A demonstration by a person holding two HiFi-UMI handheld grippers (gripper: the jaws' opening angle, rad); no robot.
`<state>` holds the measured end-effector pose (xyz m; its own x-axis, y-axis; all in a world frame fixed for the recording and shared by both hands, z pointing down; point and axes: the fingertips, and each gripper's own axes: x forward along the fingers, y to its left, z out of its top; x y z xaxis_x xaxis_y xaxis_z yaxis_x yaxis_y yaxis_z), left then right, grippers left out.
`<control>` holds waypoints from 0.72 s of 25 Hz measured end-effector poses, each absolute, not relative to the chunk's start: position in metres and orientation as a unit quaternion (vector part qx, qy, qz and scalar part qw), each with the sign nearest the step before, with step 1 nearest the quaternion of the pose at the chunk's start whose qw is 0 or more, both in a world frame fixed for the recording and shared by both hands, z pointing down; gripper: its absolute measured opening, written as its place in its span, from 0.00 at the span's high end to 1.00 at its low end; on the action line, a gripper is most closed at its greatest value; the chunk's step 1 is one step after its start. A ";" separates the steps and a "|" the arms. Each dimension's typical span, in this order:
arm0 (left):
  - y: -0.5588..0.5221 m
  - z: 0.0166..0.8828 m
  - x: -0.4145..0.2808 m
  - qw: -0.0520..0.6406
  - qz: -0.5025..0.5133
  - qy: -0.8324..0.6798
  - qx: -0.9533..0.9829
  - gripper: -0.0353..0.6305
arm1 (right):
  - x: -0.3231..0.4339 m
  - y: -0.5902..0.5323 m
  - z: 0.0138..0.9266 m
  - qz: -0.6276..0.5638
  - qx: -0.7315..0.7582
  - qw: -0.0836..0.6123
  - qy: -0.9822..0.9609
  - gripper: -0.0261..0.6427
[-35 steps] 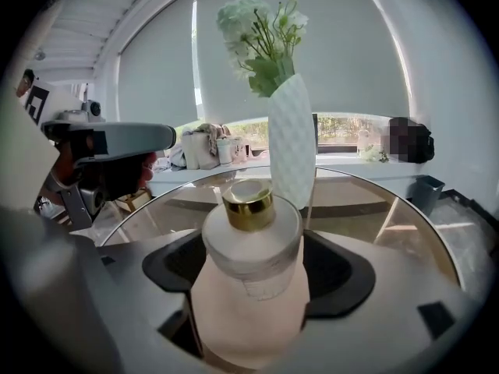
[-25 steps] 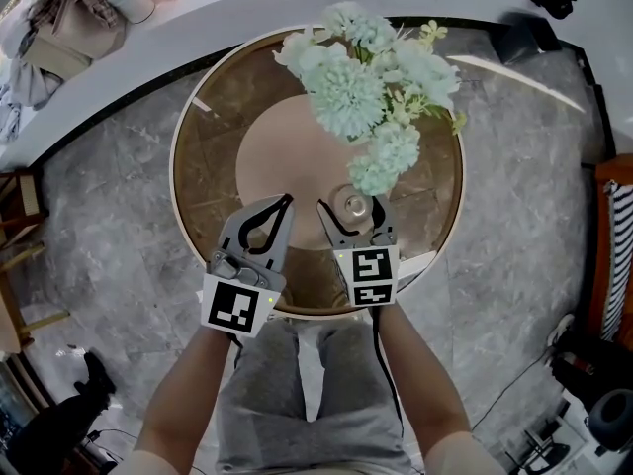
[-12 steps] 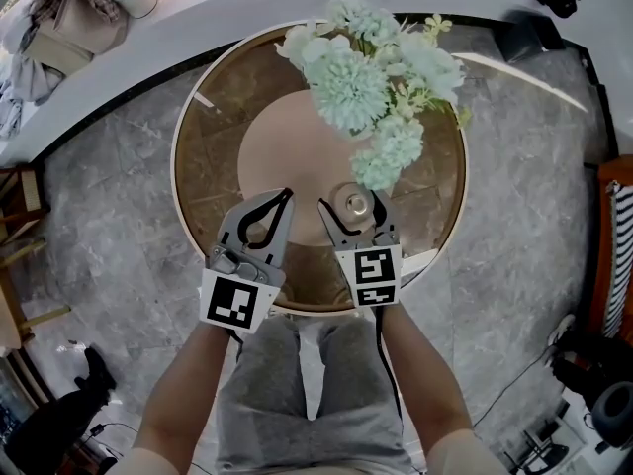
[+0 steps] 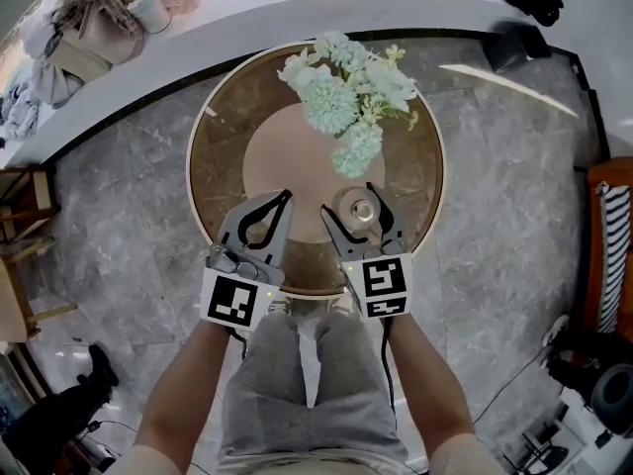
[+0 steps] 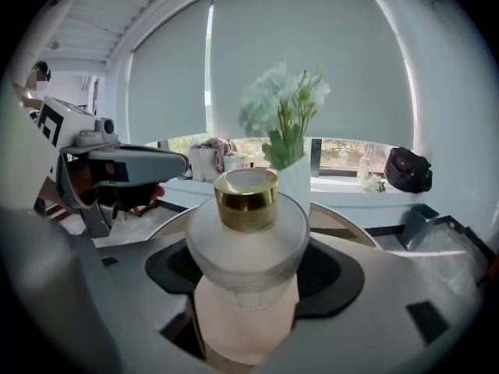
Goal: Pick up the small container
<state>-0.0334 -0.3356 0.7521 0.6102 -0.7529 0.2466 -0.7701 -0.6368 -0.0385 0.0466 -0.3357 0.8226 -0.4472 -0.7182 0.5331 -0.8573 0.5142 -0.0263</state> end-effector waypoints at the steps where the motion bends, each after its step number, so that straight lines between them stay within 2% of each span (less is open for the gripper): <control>1: -0.334 0.740 -0.033 0.033 0.121 -0.424 0.897 0.94 | 0.049 -0.334 0.806 0.145 0.470 0.234 -0.839 0.45; 12: -0.319 0.592 -0.031 0.010 0.102 -0.439 0.893 0.94 | 0.068 -0.320 0.616 0.104 0.477 0.207 -0.848 0.45; 18: -0.313 0.497 -0.028 -0.026 0.085 -0.445 0.891 0.94 | 0.073 -0.314 0.506 0.072 0.480 0.184 -0.855 0.45</control>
<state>-0.0281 -0.3128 0.4970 0.5887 -0.7980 0.1293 -0.7891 -0.6020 -0.1221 0.0730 -0.3142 0.5062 -0.4715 -0.7941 0.3836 -0.8469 0.5290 0.0543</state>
